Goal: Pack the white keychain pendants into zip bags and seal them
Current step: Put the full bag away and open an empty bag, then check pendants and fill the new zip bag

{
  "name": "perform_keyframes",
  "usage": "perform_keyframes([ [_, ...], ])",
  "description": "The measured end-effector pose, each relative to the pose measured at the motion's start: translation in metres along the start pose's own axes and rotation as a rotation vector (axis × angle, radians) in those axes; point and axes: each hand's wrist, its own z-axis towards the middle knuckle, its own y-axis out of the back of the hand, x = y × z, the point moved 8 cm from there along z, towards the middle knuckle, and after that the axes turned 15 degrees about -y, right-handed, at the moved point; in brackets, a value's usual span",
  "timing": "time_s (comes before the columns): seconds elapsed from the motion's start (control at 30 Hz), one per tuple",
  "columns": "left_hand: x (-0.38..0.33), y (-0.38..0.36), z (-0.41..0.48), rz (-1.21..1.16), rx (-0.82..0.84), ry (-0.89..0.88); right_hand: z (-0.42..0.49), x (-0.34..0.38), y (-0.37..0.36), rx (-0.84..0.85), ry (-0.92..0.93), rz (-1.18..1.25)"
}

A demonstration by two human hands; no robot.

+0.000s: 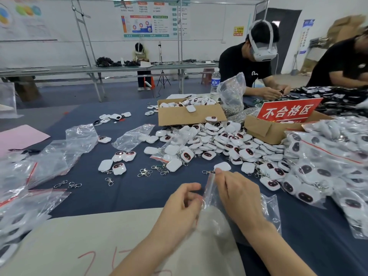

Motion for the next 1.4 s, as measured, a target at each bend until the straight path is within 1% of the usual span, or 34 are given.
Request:
perform_keyframes([
  [0.07,0.004,-0.003,-0.002,-0.072,-0.020,0.088,0.002,0.002,0.002,0.002,0.001,0.013],
  [0.17,0.003,-0.003,-0.004,-0.084,-0.009,0.107,0.002,0.003,0.003,0.018,-0.011,0.004],
  [0.27,0.000,-0.010,-0.006,-0.063,0.117,0.131,0.001,0.003,0.003,0.016,-0.019,-0.009],
  [0.33,-0.003,-0.015,-0.006,-0.006,0.209,0.133,-0.001,0.007,0.004,0.012,0.022,-0.019],
  [0.43,-0.006,-0.019,-0.002,0.062,0.304,0.137,-0.004,0.013,0.006,0.001,0.079,-0.027],
  [0.5,-0.004,-0.021,0.000,0.114,0.376,0.148,-0.005,0.010,0.002,0.059,0.083,-0.017],
  [0.57,-0.001,-0.024,-0.001,0.166,0.426,0.170,-0.007,0.005,-0.008,0.229,0.046,-0.011],
  [0.67,0.002,-0.026,-0.002,0.257,0.484,0.190,-0.009,-0.006,-0.026,0.582,-0.111,0.051],
  [0.77,0.004,-0.026,-0.003,0.284,0.533,0.208,-0.011,-0.016,-0.040,0.856,-0.273,0.170],
  [0.8,0.004,-0.027,-0.004,0.284,0.530,0.201,-0.011,-0.019,-0.046,0.915,-0.303,0.195],
  [0.87,0.001,-0.025,-0.004,0.351,0.490,0.151,-0.009,-0.026,-0.056,0.977,-0.321,0.197],
  [0.9,-0.003,-0.020,-0.001,0.448,0.452,0.091,-0.010,-0.030,-0.062,1.018,-0.335,0.190],
  [0.97,-0.013,-0.004,0.009,0.626,0.346,-0.055,-0.012,-0.036,-0.075,1.135,-0.362,0.173],
  [1.03,-0.018,0.012,0.026,0.670,0.225,-0.139,-0.010,-0.039,-0.086,1.217,-0.412,0.219],
  [1.1,-0.012,0.021,0.051,0.631,0.124,-0.168,0.001,-0.043,-0.097,1.195,-0.535,0.326],
  [1.17,-0.001,0.019,0.080,0.632,0.082,-0.213,0.013,-0.051,-0.107,1.076,-0.662,0.352],
  [1.23,0.014,0.006,0.110,0.684,0.128,-0.251,0.019,-0.059,-0.117,0.952,-0.767,0.331],
  [1.33,0.041,-0.016,0.147,0.822,0.233,-0.259,0.014,-0.070,-0.123,0.807,-0.825,0.286],
  [1.4,0.056,-0.027,0.171,0.940,0.289,-0.217,0.013,-0.078,-0.123,0.725,-0.886,0.379],
])
